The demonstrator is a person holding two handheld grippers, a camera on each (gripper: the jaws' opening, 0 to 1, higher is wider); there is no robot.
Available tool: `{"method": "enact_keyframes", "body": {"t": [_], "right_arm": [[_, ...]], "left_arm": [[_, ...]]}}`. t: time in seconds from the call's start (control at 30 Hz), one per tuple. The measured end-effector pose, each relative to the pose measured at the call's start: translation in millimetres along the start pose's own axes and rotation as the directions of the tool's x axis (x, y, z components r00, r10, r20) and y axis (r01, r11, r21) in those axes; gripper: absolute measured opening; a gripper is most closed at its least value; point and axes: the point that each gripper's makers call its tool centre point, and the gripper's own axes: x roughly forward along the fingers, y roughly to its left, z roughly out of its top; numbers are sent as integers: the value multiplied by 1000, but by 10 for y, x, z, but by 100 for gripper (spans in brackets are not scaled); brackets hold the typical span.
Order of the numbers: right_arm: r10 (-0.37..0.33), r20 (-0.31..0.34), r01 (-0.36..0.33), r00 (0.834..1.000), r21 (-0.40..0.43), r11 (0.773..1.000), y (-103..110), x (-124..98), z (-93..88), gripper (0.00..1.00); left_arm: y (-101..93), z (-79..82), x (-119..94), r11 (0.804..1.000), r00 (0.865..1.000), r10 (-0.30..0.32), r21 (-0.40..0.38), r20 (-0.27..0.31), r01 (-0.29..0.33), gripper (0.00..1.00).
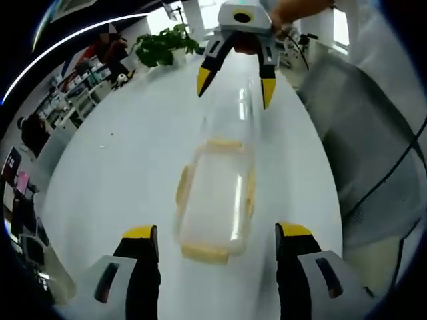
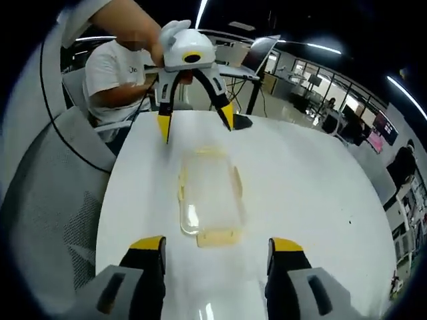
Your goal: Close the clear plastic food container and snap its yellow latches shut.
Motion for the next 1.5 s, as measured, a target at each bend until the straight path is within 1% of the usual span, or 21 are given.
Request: {"method": "enact_keyframes", "body": {"t": [0.1,0.17,0.23,0.27,0.33,0.37,0.43,0.5,0.6,0.7,0.77,0.83,0.97,1.0,1.07,1.1,1.17,1.27,1.33,1.43,1.5], "right_arm": [[25,-24,-25,999,4,1000,-13,80,-43,56],[53,-40,-53,998,5,999,13,123,-76,53],[65,-60,-66,996,-13,998,16,183,-115,52],[84,-57,-85,995,-5,996,43,203,-112,52],[84,-53,-84,995,-8,996,36,235,-106,52],[75,-59,-77,995,-33,996,15,258,-112,51],[76,-68,-79,995,-43,996,1,295,-127,50],[79,-81,-82,994,-40,996,-25,335,-150,51],[81,-87,-85,993,-45,995,-46,379,-149,47],[83,-99,-88,992,-39,995,-51,428,-162,45],[83,-113,-89,990,-46,995,-60,465,-181,45],[97,-125,-103,987,-42,994,-51,506,-207,44],[113,-137,-122,984,-62,991,-21,554,-211,36],[112,-137,-121,984,-60,991,-26,567,-208,36],[131,-140,-136,982,-28,990,-10,600,-207,40],[128,-145,-134,981,-33,990,-18,614,-216,41],[128,-163,-137,978,-45,990,-23,631,-251,39],[139,-169,-148,976,-46,988,-6,649,-260,40],[143,-189,-156,972,-56,986,-4,667,-290,40],[144,-192,-159,971,-65,985,-9,672,-281,39],[148,-209,-166,967,-73,983,-9,696,-303,38]], "left_arm": [[37,-88,59,999,999,-16,28,-32,17,67],[46,-101,83,999,999,-28,23,-31,29,68],[47,-148,121,998,998,-48,41,-47,50,66],[47,-160,128,998,997,-52,43,-51,54,66],[52,-215,162,996,995,-69,53,-67,73,64],[61,-239,178,995,994,-75,56,-74,80,63],[68,-283,201,994,992,-86,55,-87,91,60],[100,-337,226,994,991,-86,55,-99,91,60],[138,-415,256,994,989,-88,59,-120,96,57],[131,-422,278,993,988,-103,47,-117,109,56],[115,-442,301,992,986,-108,56,-124,116,53],[101,-459,321,991,985,-118,52,-129,126,52],[111,-490,334,990,984,-120,53,-134,128,50],[117,-493,333,990,984,-118,55,-134,126,50],[131,-510,335,991,984,-122,38,-129,128,51],[128,-517,336,991,984,-127,34,-126,133,50],[120,-524,338,990,983,-132,36,-127,138,49],[99,-555,340,988,980,-144,40,-135,151,41],[84,-564,349,987,980,-147,40,-137,154,41],[77,-575,366,986,978,-152,38,-145,159,41],[69,-574,373,986,977,-157,36,-146,163,39]]}}
